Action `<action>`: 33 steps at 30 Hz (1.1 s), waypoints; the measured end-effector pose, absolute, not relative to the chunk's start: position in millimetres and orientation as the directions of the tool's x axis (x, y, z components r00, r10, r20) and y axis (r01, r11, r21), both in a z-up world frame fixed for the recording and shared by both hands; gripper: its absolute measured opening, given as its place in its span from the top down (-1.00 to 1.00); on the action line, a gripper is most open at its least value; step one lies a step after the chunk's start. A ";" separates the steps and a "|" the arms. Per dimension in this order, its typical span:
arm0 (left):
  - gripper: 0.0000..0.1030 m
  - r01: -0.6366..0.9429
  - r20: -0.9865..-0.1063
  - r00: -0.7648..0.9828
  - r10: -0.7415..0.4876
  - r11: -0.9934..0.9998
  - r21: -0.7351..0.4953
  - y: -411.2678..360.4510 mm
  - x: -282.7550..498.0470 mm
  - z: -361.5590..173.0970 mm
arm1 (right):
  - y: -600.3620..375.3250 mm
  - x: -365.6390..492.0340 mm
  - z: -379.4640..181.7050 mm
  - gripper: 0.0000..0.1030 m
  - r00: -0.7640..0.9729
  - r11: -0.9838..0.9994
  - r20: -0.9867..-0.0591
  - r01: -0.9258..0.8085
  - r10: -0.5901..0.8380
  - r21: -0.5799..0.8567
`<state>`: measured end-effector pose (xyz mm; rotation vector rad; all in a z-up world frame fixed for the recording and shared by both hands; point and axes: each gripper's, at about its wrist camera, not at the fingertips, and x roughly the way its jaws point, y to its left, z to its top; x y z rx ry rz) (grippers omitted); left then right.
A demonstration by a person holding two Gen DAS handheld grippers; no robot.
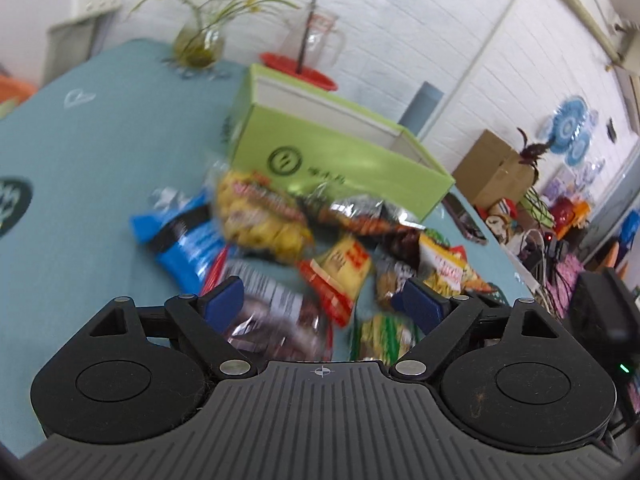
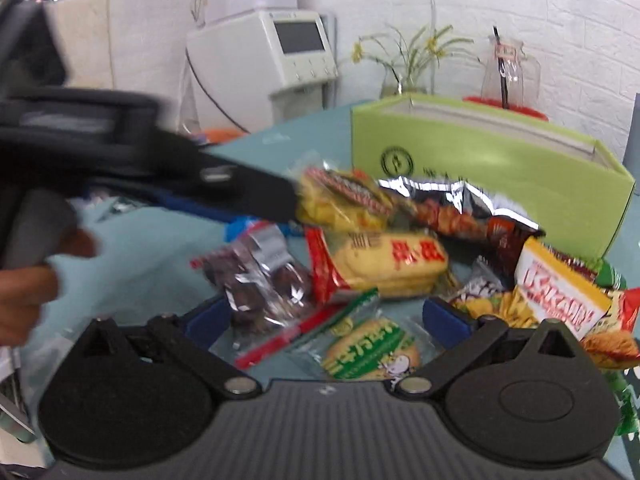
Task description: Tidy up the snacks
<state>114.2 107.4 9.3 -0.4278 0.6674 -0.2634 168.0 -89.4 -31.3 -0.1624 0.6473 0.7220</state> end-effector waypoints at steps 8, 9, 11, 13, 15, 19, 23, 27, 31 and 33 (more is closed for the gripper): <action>-0.48 0.119 -0.558 0.723 -0.408 0.868 -0.482 101.4 90.8 -0.7 | -103.6 121.5 -33.7 -0.98 0.557 0.790 -0.615 -0.583 0.559 0.190; -0.48 0.132 -0.562 0.711 -0.423 0.865 -0.484 95.6 91.5 -2.6 | -105.0 115.2 -34.9 -0.98 0.583 0.807 -0.608 -0.565 0.540 0.174; -0.48 0.153 -0.574 0.686 -0.447 0.860 -0.487 83.2 93.5 -4.4 | -106.3 113.8 -35.0 -0.98 0.615 0.837 -0.615 -0.527 0.494 0.145; -0.47 0.182 -0.570 0.672 -0.473 0.851 -0.493 72.0 94.2 -1.2 | -111.0 116.1 -31.8 -0.98 0.636 0.852 -0.606 -0.503 0.477 0.143; -0.46 0.219 -0.554 0.669 -0.496 0.843 -0.491 62.7 92.9 3.5 | -113.5 114.7 -29.9 -0.98 0.644 0.852 -0.600 -0.506 0.475 0.131; -0.39 0.239 -0.569 0.648 -0.507 0.844 -0.479 46.9 102.4 1.2 | -111.5 117.6 -31.7 -0.80 0.641 0.848 -0.609 -0.520 0.468 0.104; -0.01 0.212 -0.622 0.576 -0.531 0.832 -0.513 38.1 123.6 -17.8 | -108.2 119.0 -35.1 -0.35 0.644 0.842 -0.615 -0.536 0.454 0.060; 0.89 0.205 -0.648 0.586 -0.487 0.862 -0.463 35.5 127.2 -19.2 | -116.4 119.9 -31.5 -0.23 0.643 0.845 -0.615 -0.529 0.457 0.077; 0.89 0.204 -0.611 0.583 -0.535 0.825 -0.527 44.3 131.1 -12.1 | -125.1 121.1 -19.5 -0.25 0.656 0.848 -0.588 -0.519 0.474 0.104; 0.88 0.205 -0.601 0.602 -0.526 0.829 -0.521 45.4 133.5 -2.6 | -126.6 122.1 -10.7 -0.25 0.665 0.845 -0.565 -0.523 0.488 0.114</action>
